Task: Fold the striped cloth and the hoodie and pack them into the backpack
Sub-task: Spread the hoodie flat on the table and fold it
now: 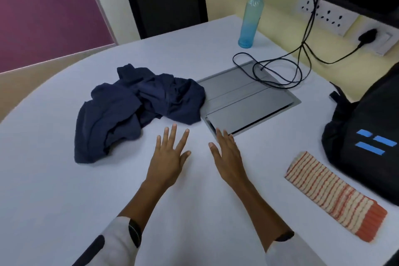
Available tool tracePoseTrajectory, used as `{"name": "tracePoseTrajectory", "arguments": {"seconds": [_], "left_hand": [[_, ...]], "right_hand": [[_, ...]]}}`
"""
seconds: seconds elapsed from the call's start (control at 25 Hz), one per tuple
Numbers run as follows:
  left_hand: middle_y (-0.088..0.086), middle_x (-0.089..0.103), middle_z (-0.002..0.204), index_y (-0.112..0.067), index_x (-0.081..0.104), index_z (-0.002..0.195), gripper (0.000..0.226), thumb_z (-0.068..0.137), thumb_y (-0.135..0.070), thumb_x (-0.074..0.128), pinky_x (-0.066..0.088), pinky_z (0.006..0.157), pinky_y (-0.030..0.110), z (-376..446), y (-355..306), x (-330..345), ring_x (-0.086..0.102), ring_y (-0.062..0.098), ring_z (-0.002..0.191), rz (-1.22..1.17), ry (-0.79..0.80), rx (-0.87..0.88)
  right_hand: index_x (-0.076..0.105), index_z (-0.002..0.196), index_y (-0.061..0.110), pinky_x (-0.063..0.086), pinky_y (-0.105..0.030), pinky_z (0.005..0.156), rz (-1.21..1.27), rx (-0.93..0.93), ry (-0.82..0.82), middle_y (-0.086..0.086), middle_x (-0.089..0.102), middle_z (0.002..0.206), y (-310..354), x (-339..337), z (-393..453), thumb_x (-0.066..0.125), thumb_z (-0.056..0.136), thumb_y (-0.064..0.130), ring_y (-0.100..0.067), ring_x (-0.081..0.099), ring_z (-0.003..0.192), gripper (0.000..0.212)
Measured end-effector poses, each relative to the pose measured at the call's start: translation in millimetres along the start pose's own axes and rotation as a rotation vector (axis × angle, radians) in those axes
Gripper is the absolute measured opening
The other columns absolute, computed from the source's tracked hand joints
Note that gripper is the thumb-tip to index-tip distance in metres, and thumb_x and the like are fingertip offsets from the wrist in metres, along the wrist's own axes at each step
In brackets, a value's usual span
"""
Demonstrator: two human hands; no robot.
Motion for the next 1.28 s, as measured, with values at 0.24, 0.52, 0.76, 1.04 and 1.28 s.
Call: {"name": "tracePoseTrajectory", "arguments": {"seconds": [0.24, 0.52, 0.76, 1.04, 1.28], "left_hand": [[0.019, 0.002, 0.157, -0.019, 0.051, 0.135, 0.048, 0.093, -0.042, 0.049, 0.009, 0.115, 0.052, 4, 130, -37, 0.003, 0.039, 0.144, -0.002, -0.231, -0.196], [0.016, -0.006, 0.158, -0.024, 0.051, 0.134, 0.042, 0.093, -0.025, 0.057, 0.006, 0.113, 0.058, 12, 203, -30, -0.004, 0.049, 0.141, -0.062, -0.132, -0.430], [0.007, 0.059, 0.123, -0.028, 0.028, 0.148, 0.075, 0.085, 0.011, 0.036, 0.041, 0.089, 0.026, -16, 215, -49, 0.056, 0.023, 0.108, -0.494, -0.299, -0.517], [-0.019, 0.062, 0.115, -0.031, 0.058, 0.125, 0.068, 0.078, 0.018, 0.050, 0.041, 0.094, 0.008, -95, 163, -12, 0.057, -0.001, 0.109, -0.679, -0.228, -0.332], [-0.024, 0.057, 0.117, -0.040, 0.038, 0.137, 0.068, 0.087, 0.006, 0.045, 0.034, 0.082, -0.002, -136, 120, 19, 0.057, 0.001, 0.109, -0.605, -0.021, -0.300]], "right_hand": [[0.020, 0.151, 0.025, 0.017, -0.038, 0.119, 0.162, -0.144, 0.070, 0.000, 0.021, 0.158, 98, 49, 55, 0.038, 0.099, 0.044, -0.016, 0.010, 0.147, 0.058], [0.030, 0.148, 0.023, 0.022, -0.031, 0.116, 0.199, -0.198, 0.138, 0.006, 0.033, 0.153, 146, 92, 67, 0.044, 0.099, 0.039, -0.012, 0.021, 0.145, 0.053], [0.043, 0.141, 0.016, 0.029, -0.017, 0.106, 0.325, -0.103, 0.116, 0.004, 0.046, 0.144, 147, 111, 55, 0.052, 0.097, 0.031, -0.010, 0.040, 0.134, 0.047], [0.058, 0.119, 0.011, 0.045, -0.032, 0.097, 0.438, 0.018, -0.062, 0.000, 0.060, 0.116, 155, 107, 56, 0.060, 0.092, 0.032, -0.016, 0.055, 0.112, 0.033], [0.055, 0.114, 0.016, 0.047, -0.019, 0.075, 0.583, 0.195, 0.118, -0.001, 0.069, 0.085, 162, 114, 35, 0.073, 0.082, 0.024, -0.002, 0.059, 0.079, 0.038]]}}
Point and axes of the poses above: each hand's wrist, its own z-axis towards the middle knuckle, its own x-axis out of the palm, y = z × x, the point moved 6 cm from there along z, towards the middle knuckle
